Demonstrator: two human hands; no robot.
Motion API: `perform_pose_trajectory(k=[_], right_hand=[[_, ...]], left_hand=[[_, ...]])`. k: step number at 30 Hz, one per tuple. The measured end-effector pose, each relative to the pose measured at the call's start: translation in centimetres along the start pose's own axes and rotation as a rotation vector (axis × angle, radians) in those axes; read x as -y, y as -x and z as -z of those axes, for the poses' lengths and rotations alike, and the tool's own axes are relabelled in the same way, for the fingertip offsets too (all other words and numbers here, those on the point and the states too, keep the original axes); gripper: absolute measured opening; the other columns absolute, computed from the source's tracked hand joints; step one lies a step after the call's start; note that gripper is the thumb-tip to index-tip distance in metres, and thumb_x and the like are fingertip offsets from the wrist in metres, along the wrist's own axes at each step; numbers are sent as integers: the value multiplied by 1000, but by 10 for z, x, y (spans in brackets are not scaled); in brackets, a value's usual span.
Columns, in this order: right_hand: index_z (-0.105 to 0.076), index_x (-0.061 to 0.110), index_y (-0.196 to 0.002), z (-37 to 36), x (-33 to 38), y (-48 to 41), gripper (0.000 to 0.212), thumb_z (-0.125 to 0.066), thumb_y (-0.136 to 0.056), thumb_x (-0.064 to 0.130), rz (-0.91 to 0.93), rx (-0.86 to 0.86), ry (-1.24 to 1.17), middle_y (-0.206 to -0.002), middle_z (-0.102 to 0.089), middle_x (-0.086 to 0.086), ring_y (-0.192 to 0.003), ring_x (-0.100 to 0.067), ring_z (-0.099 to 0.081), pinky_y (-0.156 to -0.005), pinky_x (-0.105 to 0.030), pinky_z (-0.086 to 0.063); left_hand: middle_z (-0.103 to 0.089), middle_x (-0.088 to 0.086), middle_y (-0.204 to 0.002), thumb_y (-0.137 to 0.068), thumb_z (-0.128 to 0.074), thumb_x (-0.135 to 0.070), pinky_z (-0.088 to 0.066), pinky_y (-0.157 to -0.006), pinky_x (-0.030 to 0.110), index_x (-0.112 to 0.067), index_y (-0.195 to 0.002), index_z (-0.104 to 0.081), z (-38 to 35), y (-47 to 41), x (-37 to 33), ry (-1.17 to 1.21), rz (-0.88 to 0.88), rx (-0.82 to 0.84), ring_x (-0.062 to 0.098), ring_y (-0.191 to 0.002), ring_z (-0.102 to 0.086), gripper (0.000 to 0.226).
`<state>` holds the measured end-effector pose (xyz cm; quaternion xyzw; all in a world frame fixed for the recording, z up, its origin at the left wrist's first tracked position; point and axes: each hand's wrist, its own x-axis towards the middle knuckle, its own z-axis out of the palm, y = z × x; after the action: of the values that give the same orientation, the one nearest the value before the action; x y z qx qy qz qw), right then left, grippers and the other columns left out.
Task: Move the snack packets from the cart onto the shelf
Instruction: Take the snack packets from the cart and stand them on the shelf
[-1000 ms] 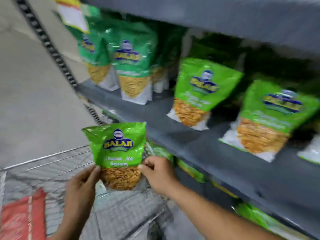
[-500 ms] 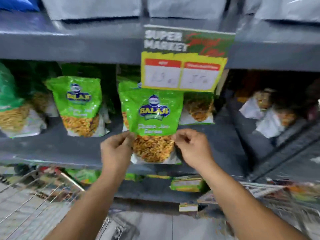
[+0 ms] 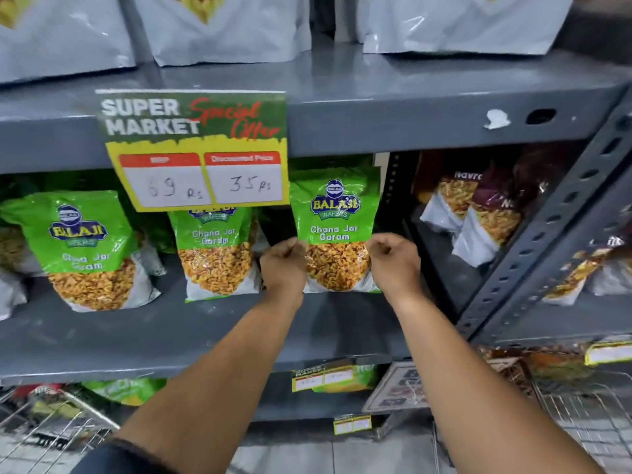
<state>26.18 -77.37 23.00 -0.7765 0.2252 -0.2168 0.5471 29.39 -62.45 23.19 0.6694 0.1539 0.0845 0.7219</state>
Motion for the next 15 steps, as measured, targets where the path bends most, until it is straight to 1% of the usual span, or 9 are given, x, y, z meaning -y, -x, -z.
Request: perform_pose_trajectory(k=[3,5,7,8,9,11,12,13,15], right_hand=[[-72,17,-89,-4,-1,-6,11,-62,-83,18,3,-17,-12,-94,-75,-6,-89,-21,-67,-86,-37,-53],[-72,16,-92,-5,-3,-8,12,-62,-84,18,10,-8,-21,-96,-74,-6,-91,-20,-67,-87,-37,-52],[-71,18,-93,-7,-6,-11,12,-62,-84,20,2,-3,-31,-97,-74,-5,-91,-18,-67,-88,-36,-52],[-71,18,-92,-7,-7,-12,12,-62,-84,21,-8,-3,-37,-96,-74,-4,-91,-18,-67,-88,-36,-52],[-70,18,-92,-8,-9,-13,11,-62,-84,21,-20,-4,-48,-96,-74,-4,-91,-19,-66,-88,-36,-52],[-70,19,-90,-8,-12,-14,10,-63,-83,21,-47,-11,-66,-95,-73,-3,-91,-19,-66,-88,-35,-52],[-70,20,-90,-8,-12,-14,10,-63,-83,21,-56,-14,-72,-94,-73,-2,-91,-18,-66,-88,-34,-52],[-70,21,-89,-8,-13,-15,9,-64,-82,21,-61,-14,-80,-91,-72,0,-90,-17,-66,-87,-33,-52],[-69,24,-86,-8,-13,-15,7,-65,-81,22,-61,-8,-96,-86,-70,4,-86,-14,-66,-83,-29,-51]], left_hand=[[-68,29,-109,-87,-60,-2,-50,-87,33,13,-108,-66,-6,4,-2,50,8,-20,18,-88,-58,26],[-69,28,-103,-88,-59,-1,-49,-80,25,16,-107,-64,-7,4,-1,54,10,-30,13,-83,-59,26],[-68,19,-85,-89,-57,2,-49,-66,16,21,-108,-60,-6,4,0,61,19,-8,2,-66,-60,27],[-67,17,-85,-89,-56,2,-51,-67,18,21,-109,-60,-6,3,2,64,25,12,4,-67,-61,28],[-68,20,-93,-89,-57,1,-54,-77,26,19,-111,-60,-5,4,2,62,28,33,12,-78,-63,28],[-67,28,-111,-90,-58,-2,-51,-95,42,14,-113,-62,-4,5,2,40,16,56,22,-97,-60,29],[-67,27,-113,-90,-58,-3,-50,-96,41,13,-114,-62,-4,5,2,26,6,56,22,-98,-59,29],[-68,24,-110,-89,-59,-4,-52,-91,36,11,-114,-63,-4,5,3,14,-4,56,21,-95,-60,29],[-70,10,-93,-90,-58,-4,-52,-71,15,9,-114,-63,-2,4,5,-6,-19,69,15,-81,-60,28]])
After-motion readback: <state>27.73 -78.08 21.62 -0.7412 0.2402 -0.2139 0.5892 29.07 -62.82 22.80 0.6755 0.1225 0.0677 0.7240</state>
